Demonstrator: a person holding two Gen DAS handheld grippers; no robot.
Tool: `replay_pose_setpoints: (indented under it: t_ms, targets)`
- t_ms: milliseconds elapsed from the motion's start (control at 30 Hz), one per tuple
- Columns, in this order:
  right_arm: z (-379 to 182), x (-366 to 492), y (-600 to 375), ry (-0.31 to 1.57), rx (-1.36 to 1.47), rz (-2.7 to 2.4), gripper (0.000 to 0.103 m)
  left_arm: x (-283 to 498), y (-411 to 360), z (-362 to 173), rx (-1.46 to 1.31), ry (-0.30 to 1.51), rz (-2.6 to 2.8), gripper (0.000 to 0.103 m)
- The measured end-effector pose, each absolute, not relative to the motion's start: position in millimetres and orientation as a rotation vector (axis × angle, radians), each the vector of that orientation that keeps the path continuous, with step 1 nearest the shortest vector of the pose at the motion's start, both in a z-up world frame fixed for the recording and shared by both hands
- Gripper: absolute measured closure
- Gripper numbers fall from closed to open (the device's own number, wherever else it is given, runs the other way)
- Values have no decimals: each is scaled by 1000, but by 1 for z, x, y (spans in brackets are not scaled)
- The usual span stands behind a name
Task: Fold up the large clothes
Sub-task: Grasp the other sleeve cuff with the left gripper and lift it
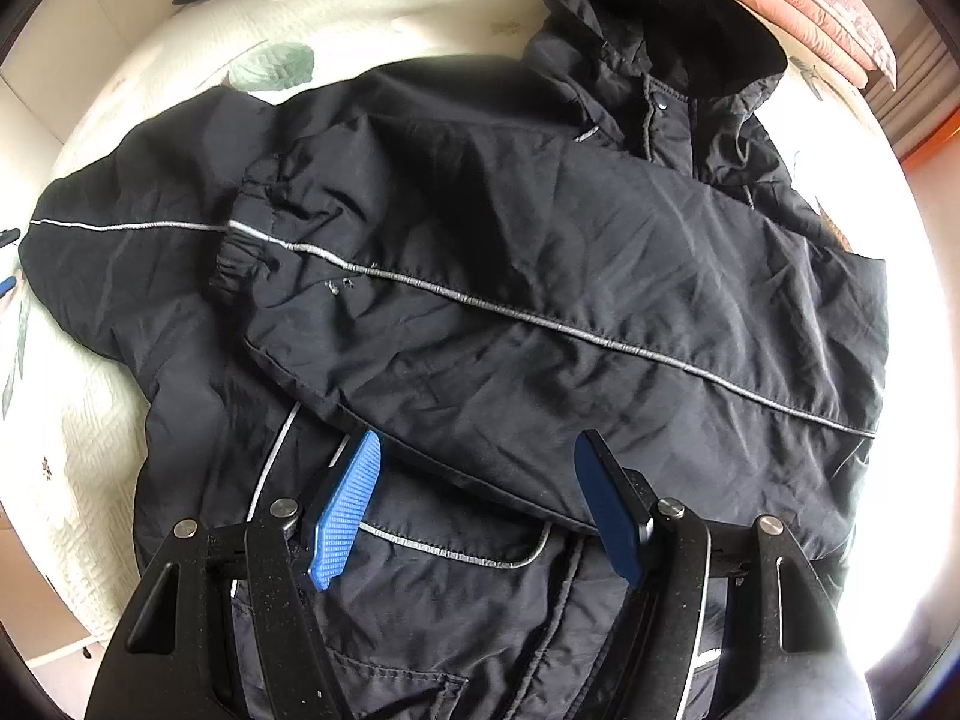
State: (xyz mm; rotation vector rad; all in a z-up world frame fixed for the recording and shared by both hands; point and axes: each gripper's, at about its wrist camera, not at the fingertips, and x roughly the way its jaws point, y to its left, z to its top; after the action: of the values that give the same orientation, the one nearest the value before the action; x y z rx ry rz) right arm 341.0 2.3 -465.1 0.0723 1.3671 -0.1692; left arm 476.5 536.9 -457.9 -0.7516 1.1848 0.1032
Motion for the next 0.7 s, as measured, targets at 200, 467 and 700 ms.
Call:
replay_pose_setpoints:
  t_ms: [200,467,700]
  targets:
    - [-463,336,0,1362,77,-179,33,482,525,-452,-703,1103,43,81]
    - [-457,321,-18,1335,121,-178,33,445,443,-350,-516,924,-139,86]
    - [-442,307,-50,1298,151,-159,33,399,304,-278,-326,871,-422,86]
